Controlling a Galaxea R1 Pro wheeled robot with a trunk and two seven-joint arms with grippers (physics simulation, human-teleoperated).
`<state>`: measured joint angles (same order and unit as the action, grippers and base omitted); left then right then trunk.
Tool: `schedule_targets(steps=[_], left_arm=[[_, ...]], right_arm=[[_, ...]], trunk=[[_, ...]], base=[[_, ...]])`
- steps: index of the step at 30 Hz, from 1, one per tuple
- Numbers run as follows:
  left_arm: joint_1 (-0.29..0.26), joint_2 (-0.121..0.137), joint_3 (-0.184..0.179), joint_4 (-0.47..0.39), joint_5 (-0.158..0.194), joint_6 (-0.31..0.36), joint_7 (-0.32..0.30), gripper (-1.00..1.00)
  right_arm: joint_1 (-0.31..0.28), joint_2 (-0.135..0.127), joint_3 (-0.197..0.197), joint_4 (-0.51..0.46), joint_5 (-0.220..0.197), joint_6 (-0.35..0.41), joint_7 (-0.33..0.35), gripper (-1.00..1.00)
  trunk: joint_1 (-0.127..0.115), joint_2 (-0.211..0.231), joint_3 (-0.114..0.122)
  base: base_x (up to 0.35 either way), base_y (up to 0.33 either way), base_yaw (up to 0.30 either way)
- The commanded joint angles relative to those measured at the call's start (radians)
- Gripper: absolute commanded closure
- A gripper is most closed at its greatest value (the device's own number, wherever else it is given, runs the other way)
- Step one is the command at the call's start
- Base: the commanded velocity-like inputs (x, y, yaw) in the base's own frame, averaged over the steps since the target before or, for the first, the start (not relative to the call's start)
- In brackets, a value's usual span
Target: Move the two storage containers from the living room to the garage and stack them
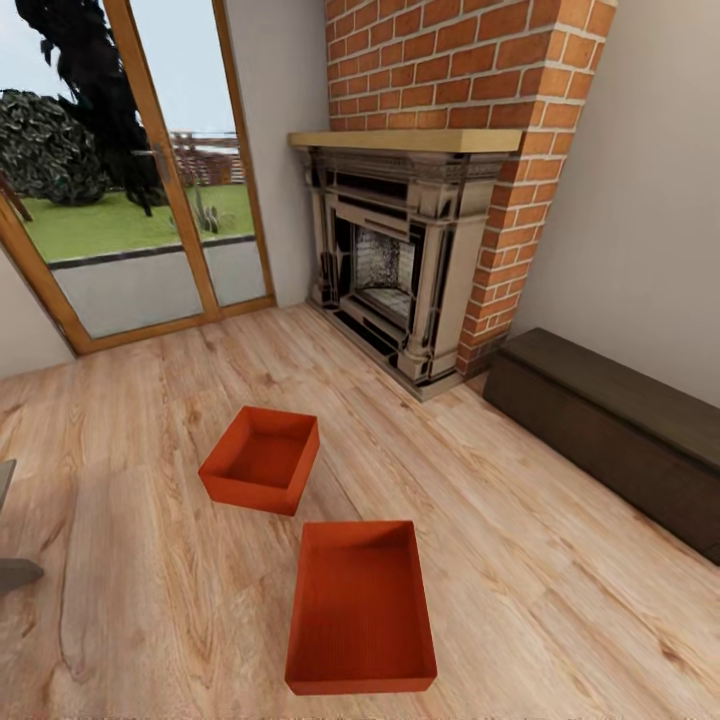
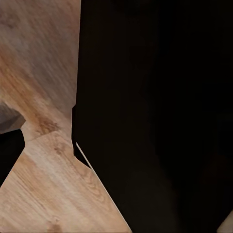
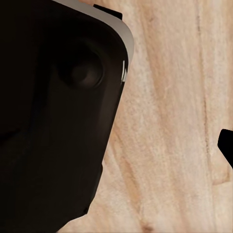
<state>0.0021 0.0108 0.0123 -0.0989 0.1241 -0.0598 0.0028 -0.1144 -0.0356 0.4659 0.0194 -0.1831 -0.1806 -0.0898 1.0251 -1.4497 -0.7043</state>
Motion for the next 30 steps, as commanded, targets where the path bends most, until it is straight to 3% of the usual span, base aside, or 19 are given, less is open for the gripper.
schedule_targets(steps=[1, 30], left_arm=[[0.0, 0.0, 0.0, -0.001, 0.008, -0.002, 0.0, -1.0], [0.0, 0.0, 0.0, -0.001, 0.008, -0.002, 0.0, -1.0]], right_arm=[[-0.001, 0.0, 0.009, 0.002, -0.01, -0.005, -0.001, -1.0], [-0.001, 0.0, 0.01, 0.002, -0.01, -0.005, -0.001, -1.0]], trunk=[[0.0, 0.0, -0.002], [0.0, 0.0, -0.049]], base=[[0.0, 0.0, 0.0], [0.0, 0.0, 0.0]])
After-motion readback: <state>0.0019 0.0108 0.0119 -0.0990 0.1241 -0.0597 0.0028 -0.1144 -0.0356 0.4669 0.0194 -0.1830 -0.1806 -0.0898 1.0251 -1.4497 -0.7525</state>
